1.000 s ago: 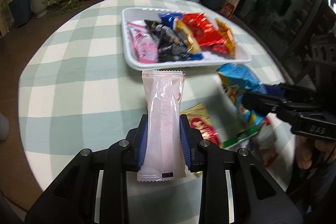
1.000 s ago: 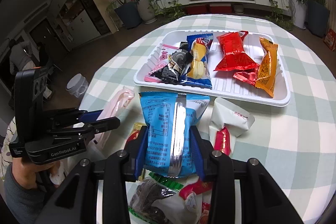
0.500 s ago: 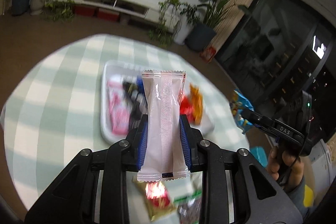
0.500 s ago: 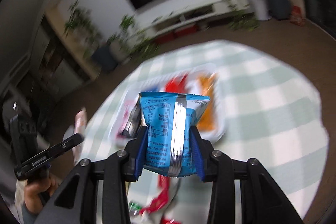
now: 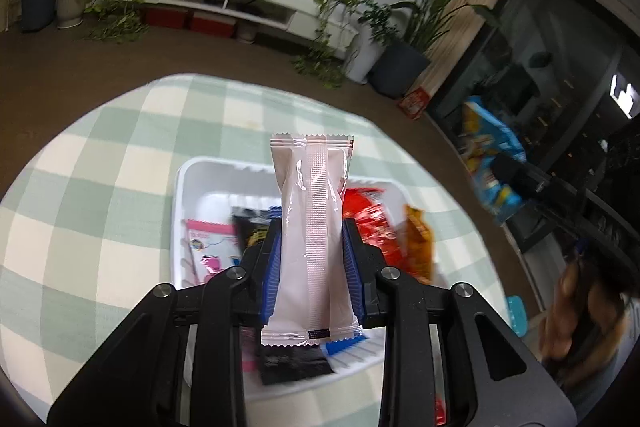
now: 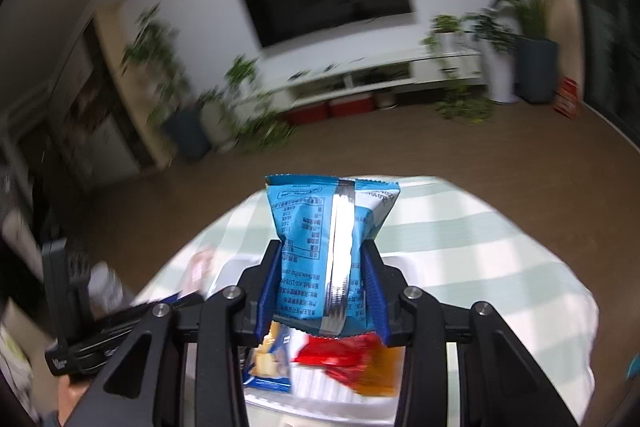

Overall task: Organize snacks
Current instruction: 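Carry the pink wrapper and blue chip bag into the tray and release both, then move both open tools back over the remaining snacks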

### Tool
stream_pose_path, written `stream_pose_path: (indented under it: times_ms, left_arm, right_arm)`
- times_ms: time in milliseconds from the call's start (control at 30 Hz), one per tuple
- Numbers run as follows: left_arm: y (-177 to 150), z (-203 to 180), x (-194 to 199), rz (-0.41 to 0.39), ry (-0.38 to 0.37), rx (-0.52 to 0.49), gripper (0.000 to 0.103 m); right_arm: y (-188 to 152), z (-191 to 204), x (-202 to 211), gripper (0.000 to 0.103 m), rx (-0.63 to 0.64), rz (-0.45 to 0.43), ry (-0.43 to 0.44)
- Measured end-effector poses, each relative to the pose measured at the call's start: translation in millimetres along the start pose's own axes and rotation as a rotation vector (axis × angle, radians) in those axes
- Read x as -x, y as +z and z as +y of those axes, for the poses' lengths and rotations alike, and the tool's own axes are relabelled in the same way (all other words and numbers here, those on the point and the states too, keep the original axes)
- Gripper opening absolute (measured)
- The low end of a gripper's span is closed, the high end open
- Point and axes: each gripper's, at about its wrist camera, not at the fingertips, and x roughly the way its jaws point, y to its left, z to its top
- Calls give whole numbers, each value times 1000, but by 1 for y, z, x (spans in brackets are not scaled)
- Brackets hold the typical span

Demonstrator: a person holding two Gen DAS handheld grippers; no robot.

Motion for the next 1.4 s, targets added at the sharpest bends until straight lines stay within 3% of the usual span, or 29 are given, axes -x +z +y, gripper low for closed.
stream_pose_path:
  times_ms: [100, 233, 433, 700, 767, 833, 1100, 1233, 1400]
  left_arm:
    - [-5, 9, -14, 14, 28, -4, 26]
    - [-10, 15, -29, 22, 52, -12, 26]
    - [-16, 20, -50, 53, 82, -34, 26]
    - [-19, 21, -65, 78, 94, -56, 29]
    - [-20, 22, -66, 85, 100, -54, 34]
    - [-23, 24, -70, 99, 106, -53, 46]
    - [-25, 25, -66, 96, 113, -46, 47]
    - [-24, 25, -60, 84, 112, -36, 53]
    - [-19, 23, -46, 44, 110, -34, 64]
  right_arm:
    - [-21, 30, -42, 41, 84, 86, 3]
    - [-46, 37, -70, 41, 135, 165, -27]
    - [-52, 16, -82, 41, 102, 195, -47]
    - [-65, 25, -90, 43, 159, 214, -43]
    - [-66, 24, -92, 44, 160, 224, -46]
    - [-68, 23, -93, 45, 164, 227, -52]
    - [-71, 23, -93, 51, 167, 236, -58]
    - [-71, 22, -91, 53, 173, 242, -61]
    - [-69, 21, -83, 64, 156, 225, -60]
